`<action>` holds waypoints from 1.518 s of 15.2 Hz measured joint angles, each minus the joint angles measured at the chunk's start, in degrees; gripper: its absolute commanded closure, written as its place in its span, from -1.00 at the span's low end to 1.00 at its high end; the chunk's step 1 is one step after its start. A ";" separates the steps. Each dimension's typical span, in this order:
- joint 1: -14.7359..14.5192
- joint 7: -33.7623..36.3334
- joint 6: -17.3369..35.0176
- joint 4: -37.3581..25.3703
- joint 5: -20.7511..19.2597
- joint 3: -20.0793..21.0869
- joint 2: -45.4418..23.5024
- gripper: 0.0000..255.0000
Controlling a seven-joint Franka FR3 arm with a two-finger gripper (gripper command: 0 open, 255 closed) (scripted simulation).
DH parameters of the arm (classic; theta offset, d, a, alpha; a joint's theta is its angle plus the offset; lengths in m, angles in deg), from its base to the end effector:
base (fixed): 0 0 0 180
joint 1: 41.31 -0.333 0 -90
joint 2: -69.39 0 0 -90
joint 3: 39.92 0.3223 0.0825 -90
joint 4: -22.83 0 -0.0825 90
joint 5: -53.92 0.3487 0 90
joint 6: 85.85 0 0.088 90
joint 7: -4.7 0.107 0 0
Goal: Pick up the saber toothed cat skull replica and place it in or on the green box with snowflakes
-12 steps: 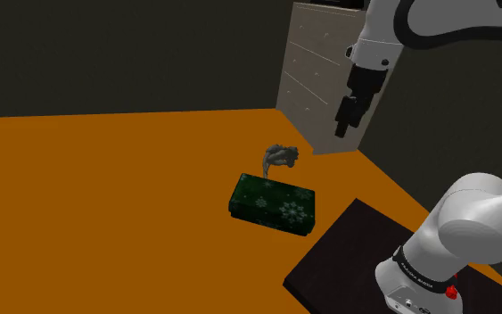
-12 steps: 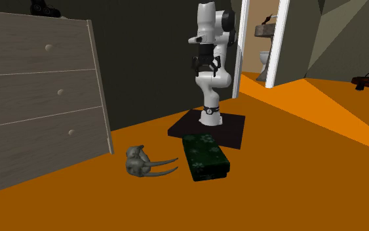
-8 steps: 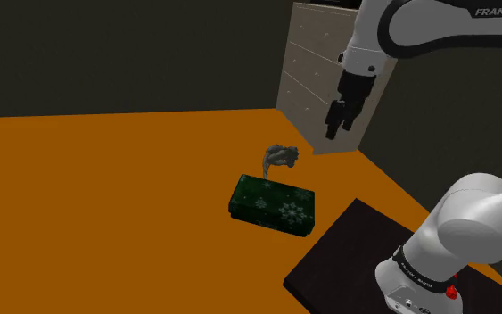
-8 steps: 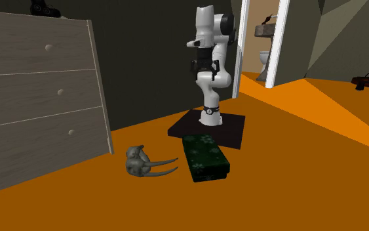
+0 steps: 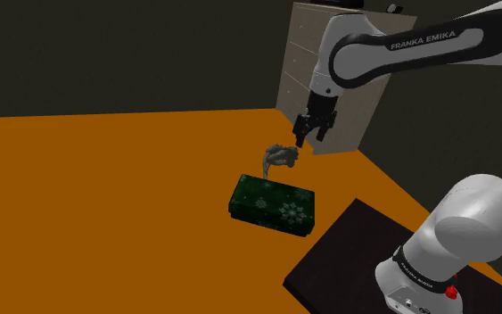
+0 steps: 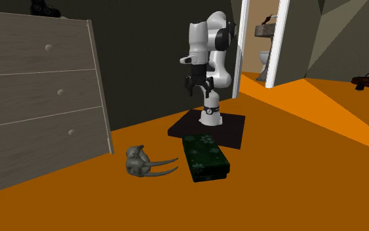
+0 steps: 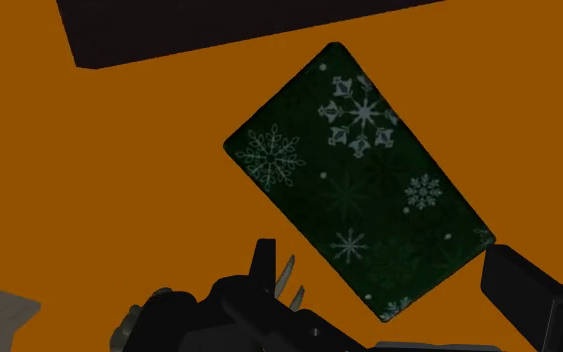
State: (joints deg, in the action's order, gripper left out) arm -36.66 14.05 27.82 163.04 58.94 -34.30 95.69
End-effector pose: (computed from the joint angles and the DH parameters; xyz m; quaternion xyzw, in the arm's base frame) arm 0.3712 0.0146 0.4843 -0.9952 0.0958 0.0042 0.0181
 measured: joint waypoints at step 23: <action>5.41 22.26 27.50 -24.33 -2.89 -2.71 -48.40 -1.00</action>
State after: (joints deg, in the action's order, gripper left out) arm -31.25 36.31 55.31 138.71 56.06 -37.01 47.28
